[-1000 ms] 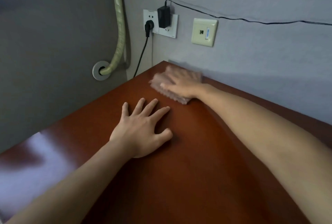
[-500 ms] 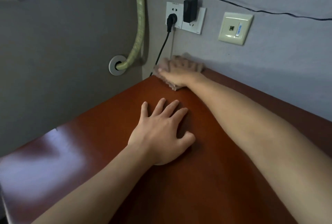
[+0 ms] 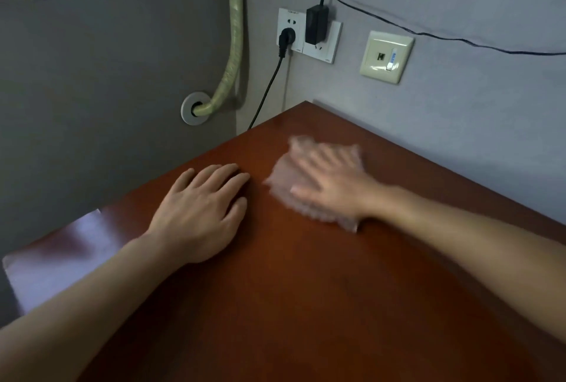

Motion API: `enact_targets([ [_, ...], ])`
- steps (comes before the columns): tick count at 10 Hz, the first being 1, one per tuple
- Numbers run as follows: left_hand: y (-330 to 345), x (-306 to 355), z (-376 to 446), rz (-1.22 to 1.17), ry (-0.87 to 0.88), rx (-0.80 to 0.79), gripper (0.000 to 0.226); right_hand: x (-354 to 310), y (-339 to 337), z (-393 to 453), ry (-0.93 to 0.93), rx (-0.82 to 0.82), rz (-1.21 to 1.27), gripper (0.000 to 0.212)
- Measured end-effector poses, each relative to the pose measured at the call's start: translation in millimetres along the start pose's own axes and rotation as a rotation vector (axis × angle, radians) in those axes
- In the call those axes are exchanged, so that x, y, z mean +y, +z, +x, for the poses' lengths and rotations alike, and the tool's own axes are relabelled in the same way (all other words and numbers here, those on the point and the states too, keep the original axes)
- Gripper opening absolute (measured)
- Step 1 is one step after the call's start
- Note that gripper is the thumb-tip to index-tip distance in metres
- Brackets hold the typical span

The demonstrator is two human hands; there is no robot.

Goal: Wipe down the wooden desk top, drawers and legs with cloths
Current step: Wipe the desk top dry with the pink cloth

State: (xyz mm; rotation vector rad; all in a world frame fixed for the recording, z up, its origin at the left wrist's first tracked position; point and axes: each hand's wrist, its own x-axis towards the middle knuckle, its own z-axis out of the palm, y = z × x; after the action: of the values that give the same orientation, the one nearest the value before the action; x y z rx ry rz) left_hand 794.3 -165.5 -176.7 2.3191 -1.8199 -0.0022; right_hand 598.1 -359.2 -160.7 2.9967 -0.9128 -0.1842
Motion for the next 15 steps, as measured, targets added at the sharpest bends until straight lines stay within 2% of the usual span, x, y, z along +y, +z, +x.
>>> enact_targets([
  [1, 4.0, -2.5, 3.9, -0.037, -0.019, -0.087, 0.080, 67.9, -6.2, 61.8, 0.309, 0.021, 0.067, 0.101],
  [2, 1.0, -1.6, 5.1, -0.097, -0.023, -0.046, 0.080, 82.7, -15.5, 115.2, 0.421, -0.006, 0.133, 0.100],
  [3, -0.9, -5.4, 6.4, -0.266, -0.068, 0.075, 0.073, 14.9, -25.7, 149.1, 0.248, -0.004, 0.163, 0.087],
  [4, -14.4, -16.4, -3.4, -0.503, -0.173, 0.311, 0.061, -86.8, -21.5, 143.2, 0.009, -0.019, 0.090, 0.091],
  [5, -9.9, -19.8, -16.5, -1.144, -0.223, 0.358, 0.040, -171.2, -10.4, 92.9, -0.205, 0.055, 0.013, 0.081],
  [6, -24.5, -37.0, -28.5, -0.725, -0.651, 0.117, 0.031, -238.8, 3.0, 9.5, -0.358, 0.200, 0.011, 0.069],
  [7, -39.2, -62.8, -58.6, -0.354, -0.181, 0.057, 0.037, -262.1, 15.3, -64.4, -0.579, 0.210, 0.081, 0.070],
  [8, -34.2, -76.9, -83.9, -0.219, -0.056, -0.100, 0.052, -238.9, 11.7, -94.4, -0.617, 0.168, 0.101, 0.071],
  [9, -29.8, -78.7, -106.7, -0.126, -0.077, -0.180, 0.077, -199.8, 9.1, -92.1, -0.280, 0.059, 0.053, 0.083],
  [10, -22.6, -74.1, -118.8, 0.010, -0.100, -0.176, 0.090, -162.3, 7.8, -69.7, 0.146, 0.011, 0.062, 0.093],
  [11, -24.3, -67.3, -121.6, -0.085, -0.124, -0.162, 0.072, -171.1, 3.5, -41.3, 0.390, 0.004, 0.115, 0.091],
  [12, -26.0, -67.5, -123.9, -0.086, -0.137, -0.141, 0.063, -226.0, 1.3, -26.8, 0.342, 0.003, 0.141, 0.082],
  [13, -21.4, -67.2, -125.4, -0.050, -0.116, -0.150, 0.062, -275.6, 10.8, -43.8, 0.176, 0.032, 0.109, 0.078],
  [14, -21.0, -67.7, -126.5, -0.083, -0.131, -0.136, 0.066, -283.1, 19.8, -71.5, 0.114, 0.110, 0.145, 0.075],
  [15, -19.4, -65.5, -126.9, -0.048, -0.124, -0.135, 0.076, -271.9, 19.9, -91.3, 0.129, 0.115, 0.176, 0.081],
])
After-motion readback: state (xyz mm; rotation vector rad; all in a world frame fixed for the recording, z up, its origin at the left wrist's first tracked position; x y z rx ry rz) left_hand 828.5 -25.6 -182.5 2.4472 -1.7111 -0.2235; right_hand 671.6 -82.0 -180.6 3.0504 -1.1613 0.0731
